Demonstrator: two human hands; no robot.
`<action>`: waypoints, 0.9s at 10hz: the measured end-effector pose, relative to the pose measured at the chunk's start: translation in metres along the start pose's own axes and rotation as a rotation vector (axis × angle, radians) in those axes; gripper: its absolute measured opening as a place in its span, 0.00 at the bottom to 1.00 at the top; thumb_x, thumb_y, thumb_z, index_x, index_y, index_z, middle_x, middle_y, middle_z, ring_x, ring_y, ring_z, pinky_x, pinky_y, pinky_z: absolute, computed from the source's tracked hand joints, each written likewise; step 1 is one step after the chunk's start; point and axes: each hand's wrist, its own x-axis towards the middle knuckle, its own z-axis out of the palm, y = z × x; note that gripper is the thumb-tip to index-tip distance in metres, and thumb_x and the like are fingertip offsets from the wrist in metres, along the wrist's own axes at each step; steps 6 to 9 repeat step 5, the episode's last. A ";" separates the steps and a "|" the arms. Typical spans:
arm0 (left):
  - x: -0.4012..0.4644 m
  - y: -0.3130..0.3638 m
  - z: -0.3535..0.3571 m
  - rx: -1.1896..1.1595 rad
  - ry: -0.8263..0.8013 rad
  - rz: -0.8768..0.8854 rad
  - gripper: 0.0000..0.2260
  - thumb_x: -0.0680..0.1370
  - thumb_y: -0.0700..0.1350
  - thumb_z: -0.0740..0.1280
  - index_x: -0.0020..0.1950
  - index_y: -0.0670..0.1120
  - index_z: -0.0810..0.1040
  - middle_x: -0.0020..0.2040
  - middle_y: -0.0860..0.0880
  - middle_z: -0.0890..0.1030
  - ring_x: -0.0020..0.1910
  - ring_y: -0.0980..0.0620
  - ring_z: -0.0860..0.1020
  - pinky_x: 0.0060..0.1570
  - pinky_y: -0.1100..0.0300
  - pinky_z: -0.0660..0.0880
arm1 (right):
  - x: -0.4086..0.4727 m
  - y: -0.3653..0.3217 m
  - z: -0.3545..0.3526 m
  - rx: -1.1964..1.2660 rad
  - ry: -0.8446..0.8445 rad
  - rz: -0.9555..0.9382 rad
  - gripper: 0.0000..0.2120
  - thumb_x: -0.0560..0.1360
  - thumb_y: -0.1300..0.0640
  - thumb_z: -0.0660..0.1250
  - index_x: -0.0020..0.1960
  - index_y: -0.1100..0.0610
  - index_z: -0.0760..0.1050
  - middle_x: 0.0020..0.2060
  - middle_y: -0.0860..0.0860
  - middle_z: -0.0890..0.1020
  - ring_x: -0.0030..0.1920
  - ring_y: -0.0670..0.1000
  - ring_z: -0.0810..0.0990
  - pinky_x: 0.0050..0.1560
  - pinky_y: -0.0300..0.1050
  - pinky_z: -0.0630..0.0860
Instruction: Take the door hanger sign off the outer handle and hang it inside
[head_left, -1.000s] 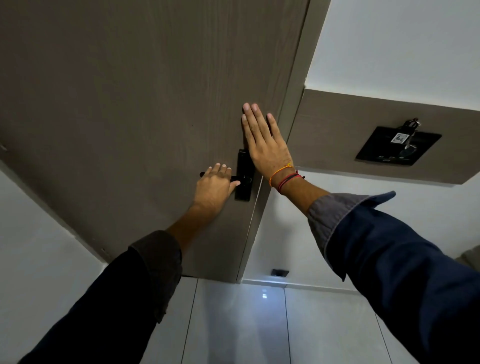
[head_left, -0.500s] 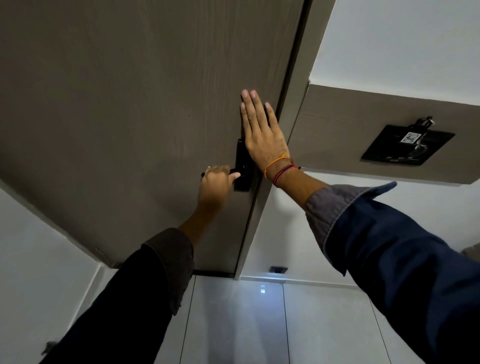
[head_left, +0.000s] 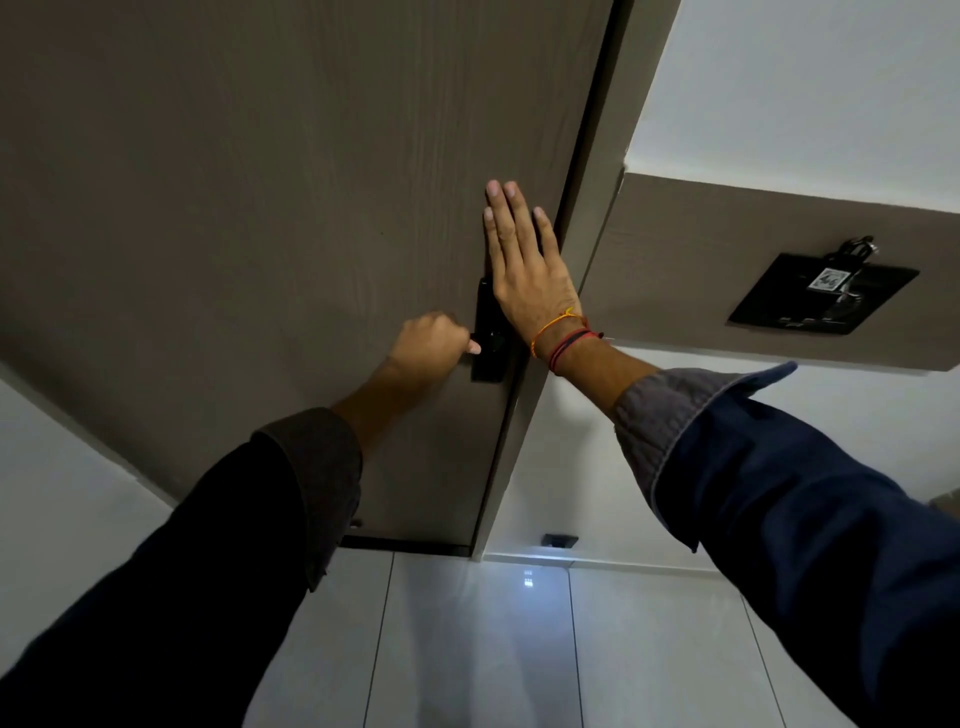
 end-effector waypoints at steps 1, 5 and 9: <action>-0.002 0.003 -0.005 0.012 -0.013 0.018 0.23 0.85 0.56 0.59 0.68 0.39 0.78 0.60 0.38 0.79 0.62 0.38 0.79 0.56 0.47 0.77 | 0.000 0.003 -0.006 0.002 -0.069 -0.010 0.28 0.86 0.65 0.54 0.85 0.63 0.52 0.84 0.60 0.57 0.84 0.60 0.58 0.80 0.56 0.65; -0.038 -0.004 -0.053 0.138 0.405 0.005 0.30 0.84 0.61 0.59 0.76 0.39 0.67 0.69 0.40 0.76 0.69 0.41 0.74 0.77 0.41 0.65 | 0.002 0.045 -0.047 0.110 -0.145 -0.096 0.30 0.83 0.65 0.38 0.84 0.69 0.48 0.84 0.63 0.49 0.85 0.62 0.50 0.84 0.58 0.54; -0.038 -0.004 -0.053 0.138 0.405 0.005 0.30 0.84 0.61 0.59 0.76 0.39 0.67 0.69 0.40 0.76 0.69 0.41 0.74 0.77 0.41 0.65 | 0.002 0.045 -0.047 0.110 -0.145 -0.096 0.30 0.83 0.65 0.38 0.84 0.69 0.48 0.84 0.63 0.49 0.85 0.62 0.50 0.84 0.58 0.54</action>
